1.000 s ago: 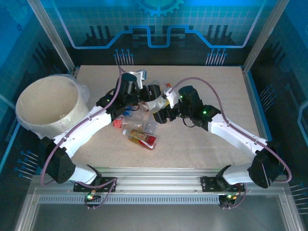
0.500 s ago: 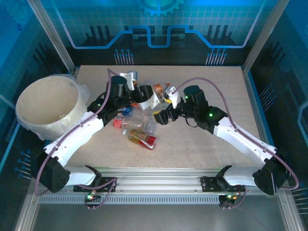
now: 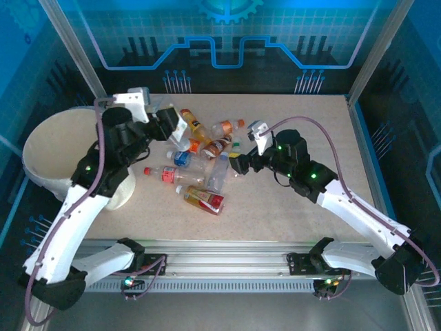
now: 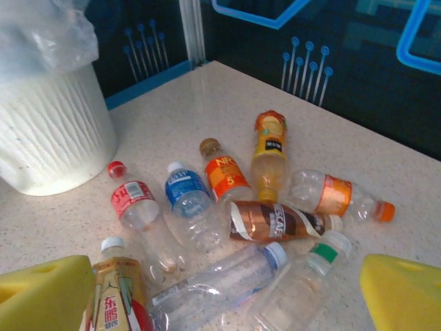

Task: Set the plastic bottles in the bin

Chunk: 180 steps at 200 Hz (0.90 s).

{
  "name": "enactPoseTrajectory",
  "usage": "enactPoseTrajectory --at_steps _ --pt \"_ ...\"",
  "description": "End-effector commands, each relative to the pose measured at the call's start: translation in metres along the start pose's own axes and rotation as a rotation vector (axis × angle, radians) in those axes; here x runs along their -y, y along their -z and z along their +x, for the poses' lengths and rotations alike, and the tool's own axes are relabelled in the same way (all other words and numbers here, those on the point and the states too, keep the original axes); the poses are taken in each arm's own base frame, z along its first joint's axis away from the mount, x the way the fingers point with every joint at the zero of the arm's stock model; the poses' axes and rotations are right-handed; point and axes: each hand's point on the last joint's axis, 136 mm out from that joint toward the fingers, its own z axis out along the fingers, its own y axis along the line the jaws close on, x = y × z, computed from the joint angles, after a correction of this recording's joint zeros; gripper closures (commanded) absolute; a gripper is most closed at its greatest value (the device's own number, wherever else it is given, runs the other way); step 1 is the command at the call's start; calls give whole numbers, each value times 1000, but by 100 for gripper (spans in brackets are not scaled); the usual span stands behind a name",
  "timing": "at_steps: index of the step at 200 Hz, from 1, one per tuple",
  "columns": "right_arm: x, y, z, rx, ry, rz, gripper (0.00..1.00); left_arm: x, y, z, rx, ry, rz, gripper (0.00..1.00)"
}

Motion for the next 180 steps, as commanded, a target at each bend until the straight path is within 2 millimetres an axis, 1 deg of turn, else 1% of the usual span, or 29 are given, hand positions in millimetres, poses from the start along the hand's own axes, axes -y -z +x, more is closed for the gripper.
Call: enactPoseTrajectory --at_steps 1,30,64,82,97,117,134,146,170,180 --pt "9 7 -4 31 -36 54 0 -38 25 -26 59 -109 -212 55" --pt "11 8 3 22 -57 69 0 -63 44 -55 148 -151 -352 54" --pt "13 9 2 29 -54 78 0 -93 63 -91 254 -215 -543 54" --pt "13 8 0 37 -50 76 0 -114 75 -105 300 -168 -605 55" --pt "13 8 -2 40 -53 72 0 -133 86 -111 320 -112 -639 54" --pt "12 8 -2 41 -53 67 0 -161 94 -112 310 -51 -693 55" --pt "12 7 0 37 -54 69 0 -186 96 -105 290 35 -711 55" --pt "14 7 1 34 -54 74 0 -200 99 -101 298 108 -700 55" --pt "15 6 1 35 -57 75 0 -234 106 -86 315 249 -729 55" --pt "15 7 -1 40 -56 72 0 -248 105 -76 314 343 -714 55"
